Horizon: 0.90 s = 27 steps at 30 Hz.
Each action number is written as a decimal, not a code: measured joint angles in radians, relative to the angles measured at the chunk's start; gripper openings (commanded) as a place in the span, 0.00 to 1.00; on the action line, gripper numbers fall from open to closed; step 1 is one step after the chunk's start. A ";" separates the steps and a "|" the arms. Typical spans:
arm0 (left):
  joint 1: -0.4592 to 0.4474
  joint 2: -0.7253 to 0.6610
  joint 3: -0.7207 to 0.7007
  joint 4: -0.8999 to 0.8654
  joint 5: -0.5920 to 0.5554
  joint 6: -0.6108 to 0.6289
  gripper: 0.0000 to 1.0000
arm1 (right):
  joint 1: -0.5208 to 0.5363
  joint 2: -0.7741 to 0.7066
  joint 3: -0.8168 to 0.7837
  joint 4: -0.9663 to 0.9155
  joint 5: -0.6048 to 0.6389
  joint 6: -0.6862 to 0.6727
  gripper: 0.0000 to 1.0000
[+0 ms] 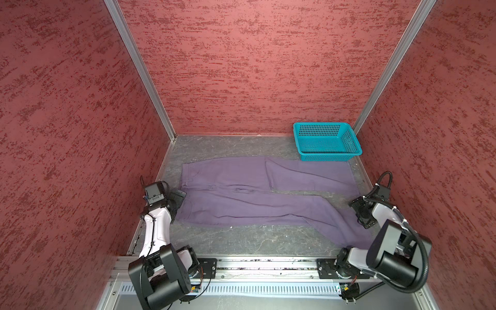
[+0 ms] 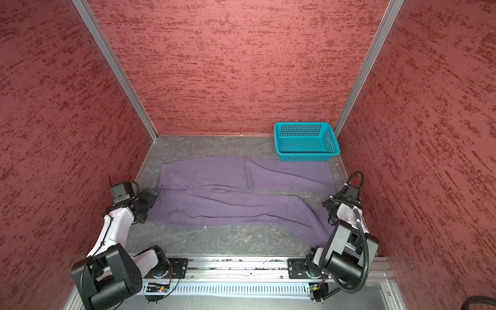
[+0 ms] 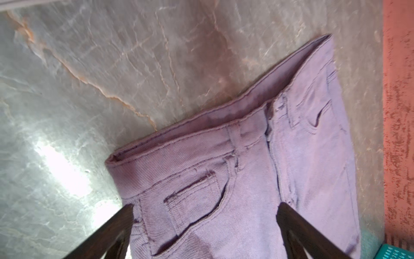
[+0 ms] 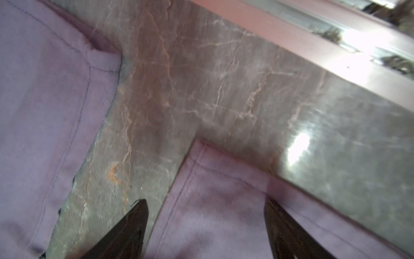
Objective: Fold and stack the trousers
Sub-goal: Flatten out the trousers at the center of the table.
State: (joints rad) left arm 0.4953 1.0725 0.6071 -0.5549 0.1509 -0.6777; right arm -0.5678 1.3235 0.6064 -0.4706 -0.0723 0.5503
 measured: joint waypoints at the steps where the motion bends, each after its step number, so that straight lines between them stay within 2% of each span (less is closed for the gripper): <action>1: 0.000 -0.005 0.000 -0.004 0.002 -0.001 0.99 | -0.003 0.012 0.005 0.019 -0.003 0.004 0.79; 2: 0.000 -0.010 0.000 -0.008 0.003 -0.003 0.99 | -0.005 0.023 0.009 0.043 -0.007 0.007 0.73; 3: -0.002 -0.015 0.001 -0.013 0.004 -0.003 1.00 | -0.008 0.037 0.013 0.066 -0.013 0.006 0.56; 4: -0.004 -0.021 0.001 -0.016 0.004 -0.003 0.99 | -0.013 0.052 0.015 0.090 -0.021 0.013 0.32; 5: -0.006 -0.026 0.003 -0.022 0.004 -0.003 0.99 | -0.017 0.066 0.017 0.108 -0.026 0.020 0.14; 6: -0.009 -0.031 0.007 -0.028 0.004 -0.003 0.99 | -0.024 0.082 0.020 0.129 -0.035 0.027 0.01; 12: -0.021 -0.048 0.018 -0.037 0.004 -0.006 0.99 | -0.055 0.145 0.043 0.190 -0.077 0.058 0.00; 17: -0.051 -0.045 0.021 -0.039 0.000 -0.012 0.99 | -0.082 0.146 0.081 0.177 -0.063 0.087 0.00; 23: -0.095 -0.043 0.021 -0.043 -0.017 -0.023 0.99 | -0.133 0.103 0.147 0.179 -0.036 0.117 0.00; 27: -0.097 -0.041 0.020 -0.040 -0.027 -0.024 0.99 | -0.107 0.068 0.151 0.176 -0.051 0.095 0.01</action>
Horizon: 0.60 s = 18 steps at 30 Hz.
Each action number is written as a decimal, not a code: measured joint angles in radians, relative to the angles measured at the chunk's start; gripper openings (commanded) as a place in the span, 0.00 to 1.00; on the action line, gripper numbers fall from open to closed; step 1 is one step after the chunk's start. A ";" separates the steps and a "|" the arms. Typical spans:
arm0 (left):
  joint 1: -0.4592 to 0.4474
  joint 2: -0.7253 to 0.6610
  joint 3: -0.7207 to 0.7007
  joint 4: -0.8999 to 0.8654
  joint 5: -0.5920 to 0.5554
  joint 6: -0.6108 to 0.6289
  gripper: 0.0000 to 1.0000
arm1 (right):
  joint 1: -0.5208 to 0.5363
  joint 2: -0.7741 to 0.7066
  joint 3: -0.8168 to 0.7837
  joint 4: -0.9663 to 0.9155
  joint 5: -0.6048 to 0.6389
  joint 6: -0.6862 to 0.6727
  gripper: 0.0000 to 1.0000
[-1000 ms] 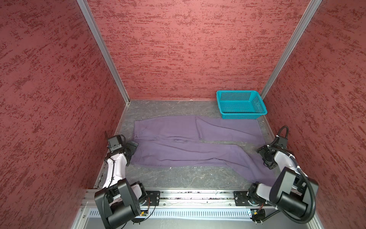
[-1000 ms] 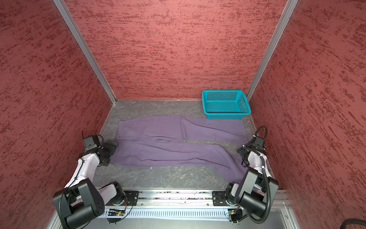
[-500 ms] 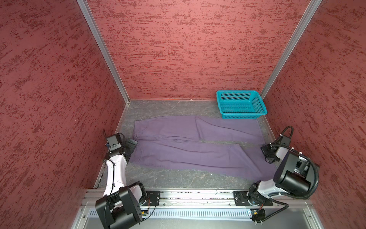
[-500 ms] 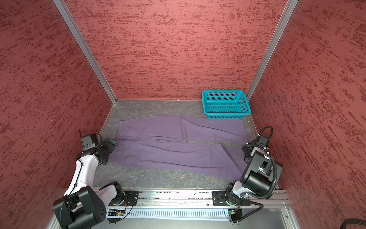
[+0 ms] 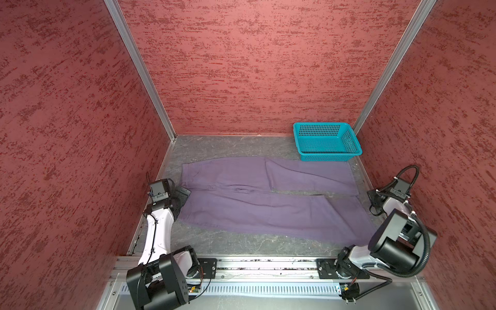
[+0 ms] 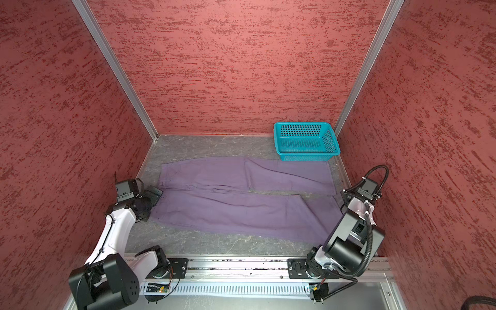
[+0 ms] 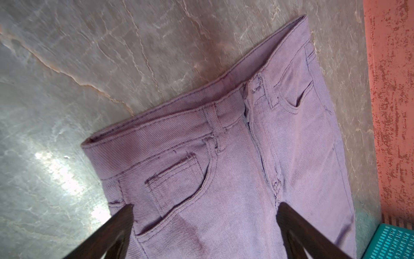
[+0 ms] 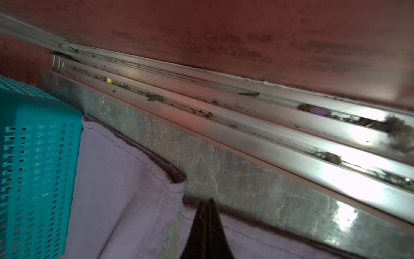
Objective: Fold and stack the trousers
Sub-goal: Flatten out the trousers at the center of the table.
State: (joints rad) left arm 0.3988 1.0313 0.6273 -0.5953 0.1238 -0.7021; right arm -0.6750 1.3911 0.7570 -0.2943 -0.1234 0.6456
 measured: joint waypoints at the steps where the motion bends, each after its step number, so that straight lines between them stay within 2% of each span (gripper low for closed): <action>1: 0.000 0.002 -0.001 0.004 0.001 0.000 0.99 | 0.018 -0.002 0.000 -0.005 0.000 -0.010 0.01; 9: -0.001 0.016 -0.001 0.060 0.037 -0.005 1.00 | 0.217 -0.003 -0.058 -0.027 0.017 -0.070 0.00; 14: -0.001 0.035 -0.001 0.106 0.091 -0.013 1.00 | 0.228 0.011 -0.153 -0.022 0.016 -0.069 0.00; 18: -0.001 0.047 -0.008 0.124 0.130 -0.019 1.00 | 0.219 0.029 -0.157 0.024 0.017 -0.059 0.00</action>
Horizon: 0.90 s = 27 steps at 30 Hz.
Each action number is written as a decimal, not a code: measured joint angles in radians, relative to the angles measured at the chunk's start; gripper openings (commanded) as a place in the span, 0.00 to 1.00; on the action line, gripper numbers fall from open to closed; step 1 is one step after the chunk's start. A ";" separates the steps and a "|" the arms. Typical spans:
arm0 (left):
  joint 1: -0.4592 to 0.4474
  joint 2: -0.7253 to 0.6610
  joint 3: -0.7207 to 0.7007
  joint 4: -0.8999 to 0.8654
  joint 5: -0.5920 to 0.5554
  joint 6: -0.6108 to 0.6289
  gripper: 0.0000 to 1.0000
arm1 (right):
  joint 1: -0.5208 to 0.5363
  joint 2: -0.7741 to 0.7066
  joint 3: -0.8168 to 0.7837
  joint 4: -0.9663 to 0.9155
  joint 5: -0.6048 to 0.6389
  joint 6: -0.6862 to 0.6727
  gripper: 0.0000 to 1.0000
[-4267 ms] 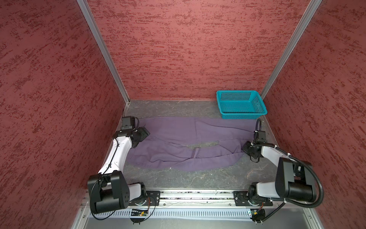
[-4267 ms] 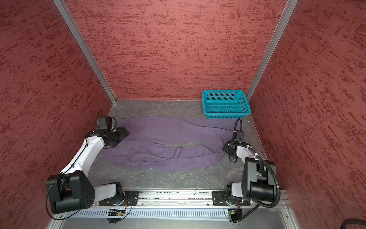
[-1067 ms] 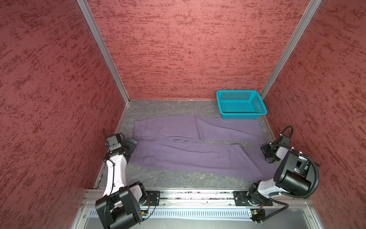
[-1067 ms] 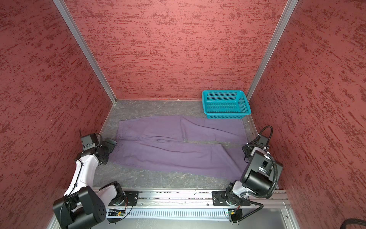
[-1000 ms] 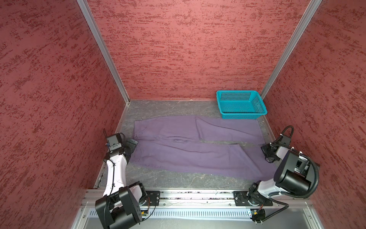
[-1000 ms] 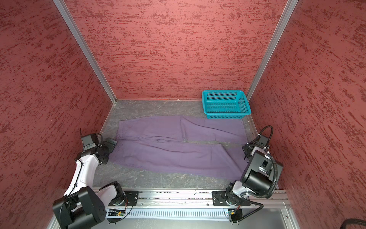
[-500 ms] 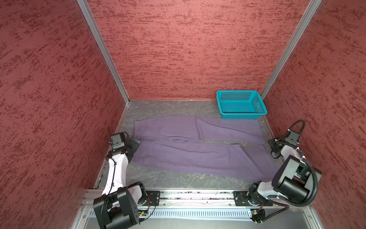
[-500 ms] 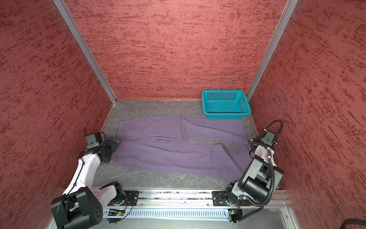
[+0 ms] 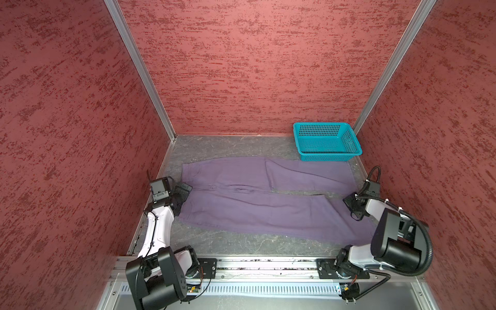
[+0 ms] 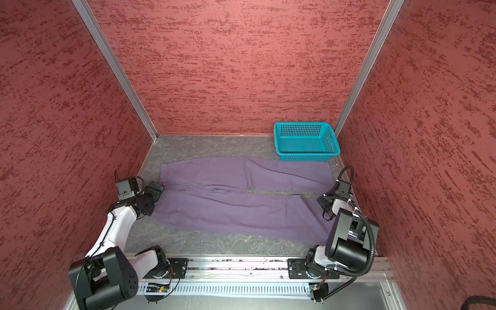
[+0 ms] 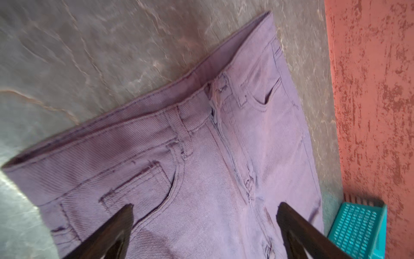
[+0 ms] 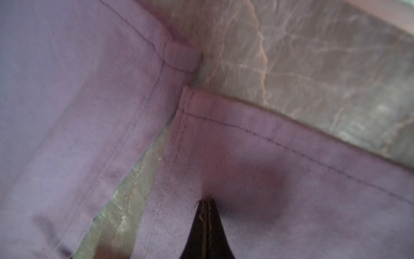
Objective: Fold and stack the trousers
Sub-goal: Flatten out the trousers at the center of the table.
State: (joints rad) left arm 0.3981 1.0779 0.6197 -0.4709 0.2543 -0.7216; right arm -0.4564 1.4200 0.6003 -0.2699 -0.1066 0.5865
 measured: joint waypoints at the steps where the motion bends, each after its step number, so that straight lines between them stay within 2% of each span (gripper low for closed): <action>1: 0.000 -0.002 0.000 0.000 0.005 0.000 1.00 | -0.005 0.004 0.000 0.005 0.000 0.003 0.00; 4: 0.000 -0.016 0.000 -0.003 0.011 0.002 1.00 | -0.040 0.012 0.003 0.017 -0.002 0.013 0.00; 11: 0.002 -0.030 -0.003 -0.024 0.010 0.015 1.00 | -0.217 0.032 0.016 0.033 -0.011 0.023 0.00; 15: 0.005 0.002 -0.003 -0.028 0.006 0.015 1.00 | -0.258 0.032 0.016 0.034 -0.043 0.028 0.00; 21: -0.015 0.098 0.017 -0.026 -0.012 0.010 1.00 | -0.225 -0.022 0.035 0.002 -0.080 0.037 0.00; 27: -0.127 0.244 0.169 0.022 -0.055 -0.012 1.00 | -0.091 -0.045 0.170 -0.025 -0.061 0.025 0.00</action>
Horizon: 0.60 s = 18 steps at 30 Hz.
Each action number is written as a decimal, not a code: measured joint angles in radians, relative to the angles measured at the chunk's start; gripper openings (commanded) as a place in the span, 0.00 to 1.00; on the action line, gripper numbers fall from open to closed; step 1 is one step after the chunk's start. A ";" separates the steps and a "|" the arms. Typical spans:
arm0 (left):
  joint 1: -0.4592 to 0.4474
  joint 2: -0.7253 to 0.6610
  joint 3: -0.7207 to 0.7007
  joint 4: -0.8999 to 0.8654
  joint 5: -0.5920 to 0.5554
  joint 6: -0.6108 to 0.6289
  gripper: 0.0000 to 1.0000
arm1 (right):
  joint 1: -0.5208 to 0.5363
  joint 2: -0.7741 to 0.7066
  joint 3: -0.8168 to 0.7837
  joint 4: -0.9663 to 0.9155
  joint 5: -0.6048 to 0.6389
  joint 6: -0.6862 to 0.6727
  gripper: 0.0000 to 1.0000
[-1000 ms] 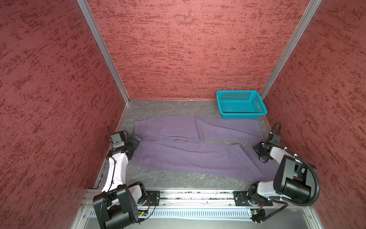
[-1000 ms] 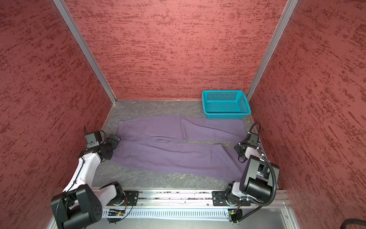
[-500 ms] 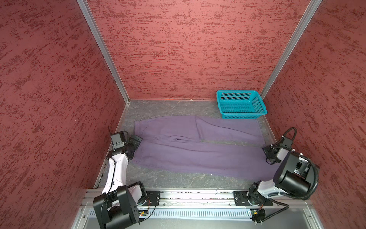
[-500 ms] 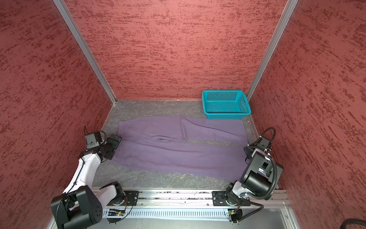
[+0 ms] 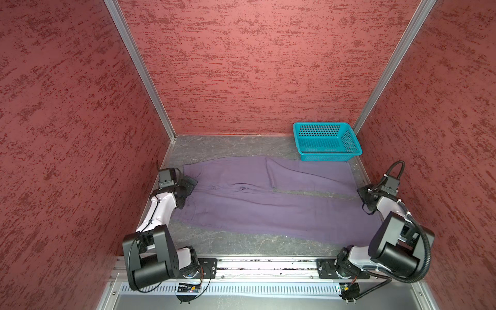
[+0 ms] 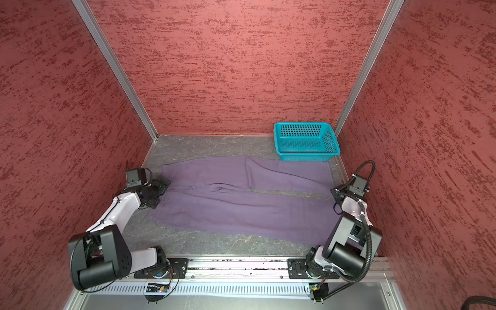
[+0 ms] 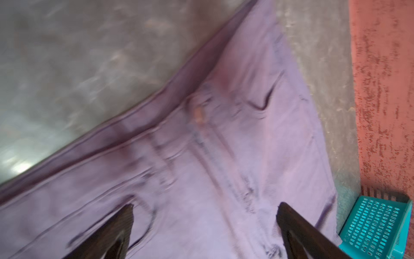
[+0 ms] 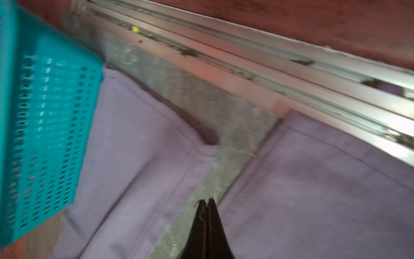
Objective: Fold and stack the trousers
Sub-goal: Flatten out the trousers at the center of the table.
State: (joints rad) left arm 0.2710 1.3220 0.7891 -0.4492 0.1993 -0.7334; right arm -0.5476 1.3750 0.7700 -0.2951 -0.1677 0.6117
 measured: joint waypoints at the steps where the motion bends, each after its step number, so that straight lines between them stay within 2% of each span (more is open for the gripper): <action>1: -0.014 0.035 0.030 0.015 -0.003 -0.004 1.00 | 0.027 0.010 0.024 0.000 0.005 -0.003 0.00; 7: -0.061 0.233 0.167 0.092 -0.018 -0.022 1.00 | 0.119 0.173 0.131 0.014 0.013 -0.017 0.05; 13: -0.067 0.364 0.269 0.116 -0.025 -0.020 1.00 | 0.127 0.323 0.134 0.048 0.009 -0.003 0.06; 18: -0.066 0.438 0.302 0.121 -0.029 -0.018 1.00 | 0.127 0.362 0.135 0.082 0.011 0.019 0.06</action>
State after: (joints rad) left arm 0.2047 1.7603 1.0912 -0.3279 0.1703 -0.7517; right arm -0.4202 1.7370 0.9051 -0.2131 -0.1566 0.6308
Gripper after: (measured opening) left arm 0.996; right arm 0.061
